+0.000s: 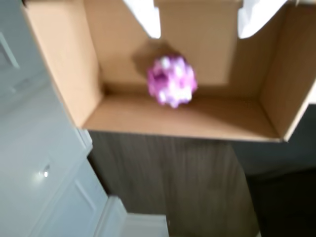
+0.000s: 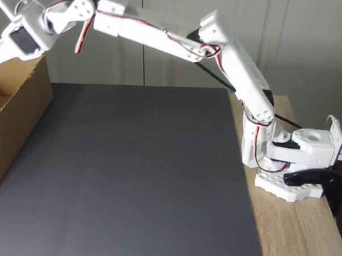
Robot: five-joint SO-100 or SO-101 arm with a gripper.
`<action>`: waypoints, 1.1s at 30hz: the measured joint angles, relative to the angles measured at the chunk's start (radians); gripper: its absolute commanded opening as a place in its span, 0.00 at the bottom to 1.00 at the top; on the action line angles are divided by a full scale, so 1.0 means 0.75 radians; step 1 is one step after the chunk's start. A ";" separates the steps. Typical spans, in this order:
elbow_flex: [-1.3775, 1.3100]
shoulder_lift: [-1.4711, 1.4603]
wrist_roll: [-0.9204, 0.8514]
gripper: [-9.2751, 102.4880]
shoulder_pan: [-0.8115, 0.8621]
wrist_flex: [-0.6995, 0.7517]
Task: Grasp a ball and put it in the box.
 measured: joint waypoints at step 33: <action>0.792 0.976 0.033 0.27 -0.016 0.432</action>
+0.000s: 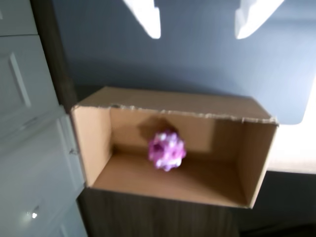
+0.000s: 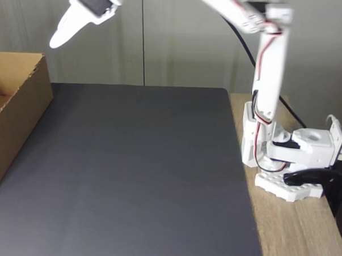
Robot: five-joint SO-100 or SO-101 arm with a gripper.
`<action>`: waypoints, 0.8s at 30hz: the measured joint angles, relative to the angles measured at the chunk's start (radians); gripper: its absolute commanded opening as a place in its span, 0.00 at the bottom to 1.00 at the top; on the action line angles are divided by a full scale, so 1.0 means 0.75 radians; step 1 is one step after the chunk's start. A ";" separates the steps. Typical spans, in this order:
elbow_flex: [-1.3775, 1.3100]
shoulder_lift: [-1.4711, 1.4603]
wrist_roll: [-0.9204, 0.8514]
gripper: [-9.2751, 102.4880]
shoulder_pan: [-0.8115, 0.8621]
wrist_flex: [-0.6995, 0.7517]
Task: Grasp a ball and put it in the box.
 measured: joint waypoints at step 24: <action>1.192 0.816 -0.039 0.28 -0.012 -0.395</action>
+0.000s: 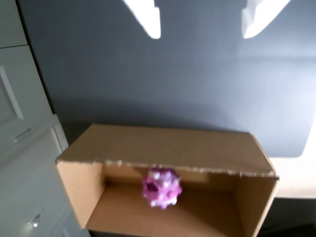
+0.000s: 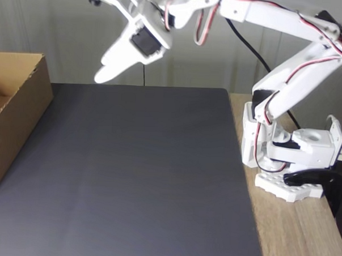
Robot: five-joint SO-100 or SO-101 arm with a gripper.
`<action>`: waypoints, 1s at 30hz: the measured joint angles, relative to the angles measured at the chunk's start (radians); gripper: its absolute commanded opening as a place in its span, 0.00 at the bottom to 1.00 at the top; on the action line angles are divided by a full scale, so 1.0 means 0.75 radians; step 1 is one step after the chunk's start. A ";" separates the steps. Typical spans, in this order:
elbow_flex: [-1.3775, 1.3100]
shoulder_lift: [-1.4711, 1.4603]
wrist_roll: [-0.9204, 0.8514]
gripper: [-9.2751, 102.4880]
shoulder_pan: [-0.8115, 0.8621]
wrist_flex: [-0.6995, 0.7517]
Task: Grasp a ball and put it in the box.
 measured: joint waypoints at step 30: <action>1.092 1.137 -0.112 0.27 -0.002 -0.002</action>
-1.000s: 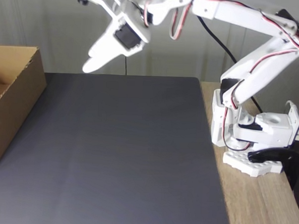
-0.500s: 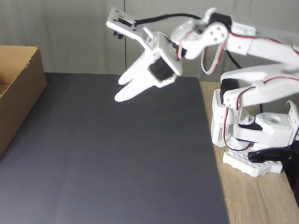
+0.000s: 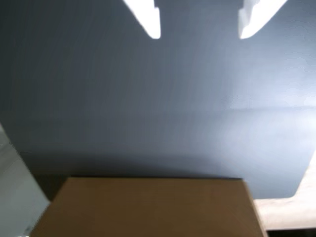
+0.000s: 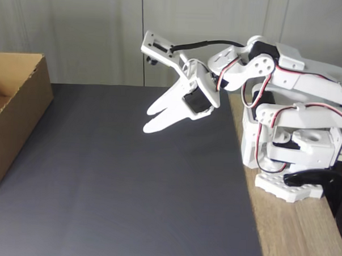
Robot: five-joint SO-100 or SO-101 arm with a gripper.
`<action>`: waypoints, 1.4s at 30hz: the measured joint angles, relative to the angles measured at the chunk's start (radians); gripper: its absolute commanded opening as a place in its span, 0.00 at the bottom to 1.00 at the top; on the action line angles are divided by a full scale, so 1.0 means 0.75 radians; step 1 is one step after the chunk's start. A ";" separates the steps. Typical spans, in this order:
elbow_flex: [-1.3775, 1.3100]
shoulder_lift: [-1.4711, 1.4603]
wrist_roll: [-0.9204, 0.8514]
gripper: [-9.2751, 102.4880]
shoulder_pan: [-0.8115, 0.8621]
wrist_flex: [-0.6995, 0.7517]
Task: Grasp a ball and put it in the box.
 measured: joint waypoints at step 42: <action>0.276 0.010 -0.008 0.08 -0.008 0.528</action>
